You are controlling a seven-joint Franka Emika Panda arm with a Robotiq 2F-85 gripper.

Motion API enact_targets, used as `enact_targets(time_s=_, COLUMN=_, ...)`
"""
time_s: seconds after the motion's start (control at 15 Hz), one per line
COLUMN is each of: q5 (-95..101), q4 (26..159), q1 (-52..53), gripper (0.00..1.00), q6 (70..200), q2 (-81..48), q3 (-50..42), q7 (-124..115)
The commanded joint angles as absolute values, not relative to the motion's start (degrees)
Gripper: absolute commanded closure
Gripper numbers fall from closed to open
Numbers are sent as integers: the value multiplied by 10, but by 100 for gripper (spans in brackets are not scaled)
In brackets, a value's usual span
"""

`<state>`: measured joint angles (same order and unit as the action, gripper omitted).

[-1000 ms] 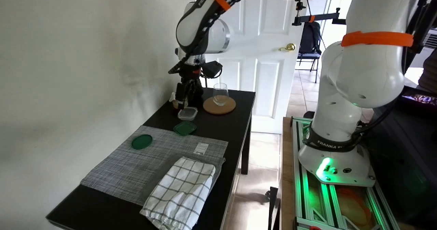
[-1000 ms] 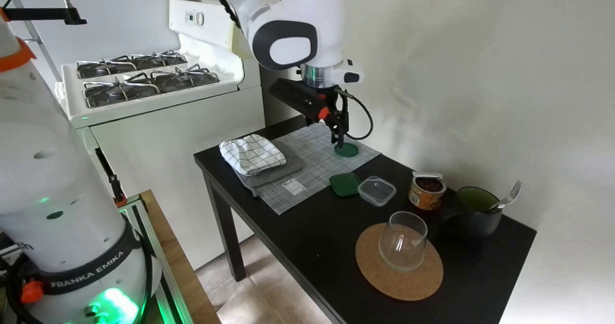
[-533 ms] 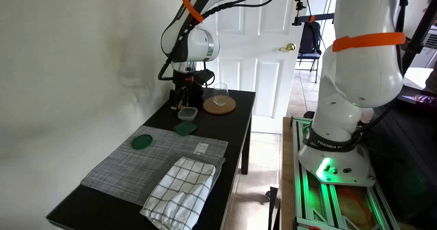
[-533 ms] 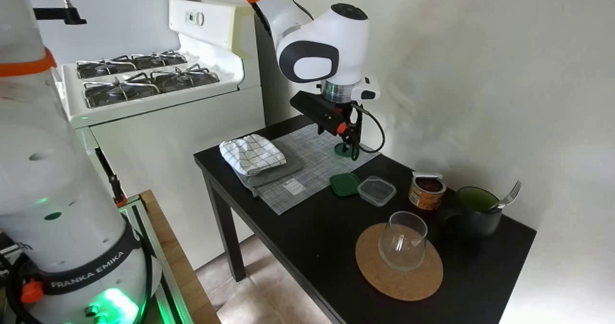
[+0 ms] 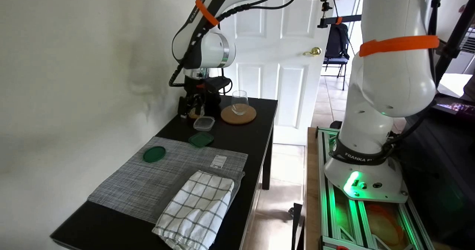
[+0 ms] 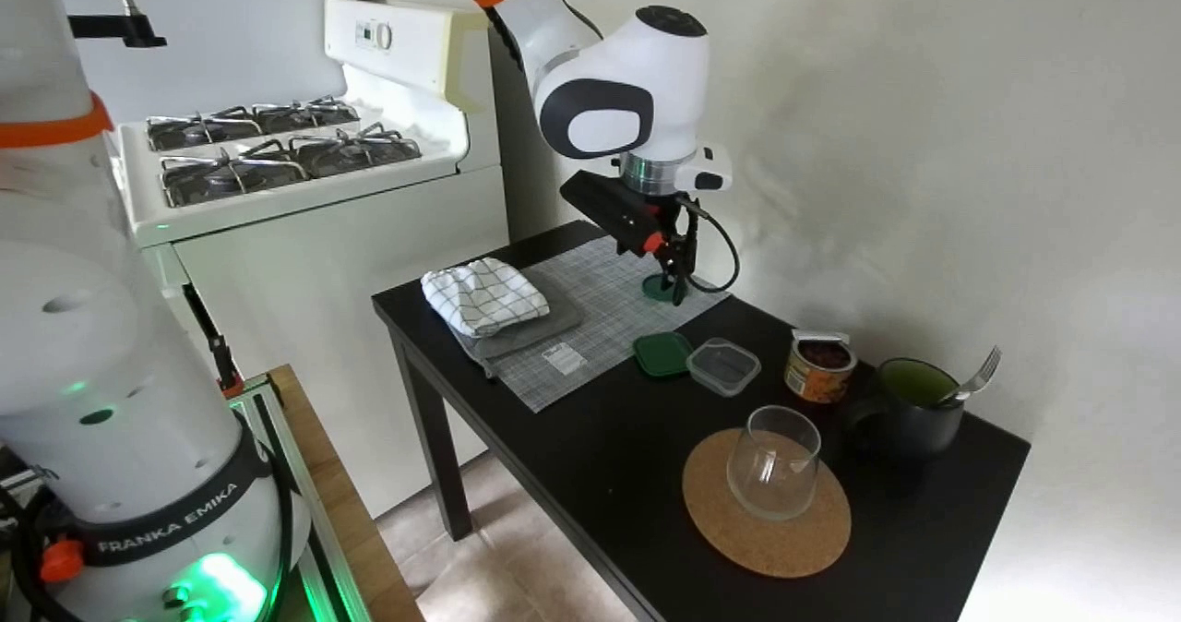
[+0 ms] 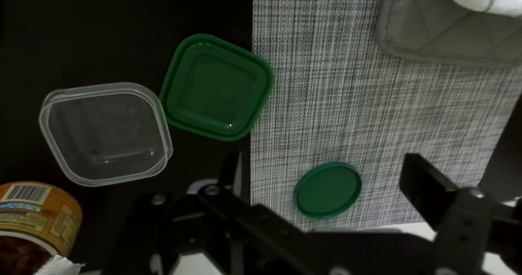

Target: Lift the green round lid from the table mat and put it on the coffee can

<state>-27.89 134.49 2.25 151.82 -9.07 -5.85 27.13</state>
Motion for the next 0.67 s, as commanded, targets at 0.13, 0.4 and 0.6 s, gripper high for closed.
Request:
enact_targets(time_s=0.13, q5=-205, q4=1217, q1=-5, gripper=0, q6=1584, q2=-228, q3=-11, q7=160)
enact_targets(time_s=0.4, q5=-134, q4=1124, q1=-7, gripper=0, q6=1581, q2=-317, q3=8, q7=131)
enact_targets(time_s=0.6, q5=-92, q4=1073, q1=4, gripper=0, q6=1593, q2=-368, q3=2, q7=91)
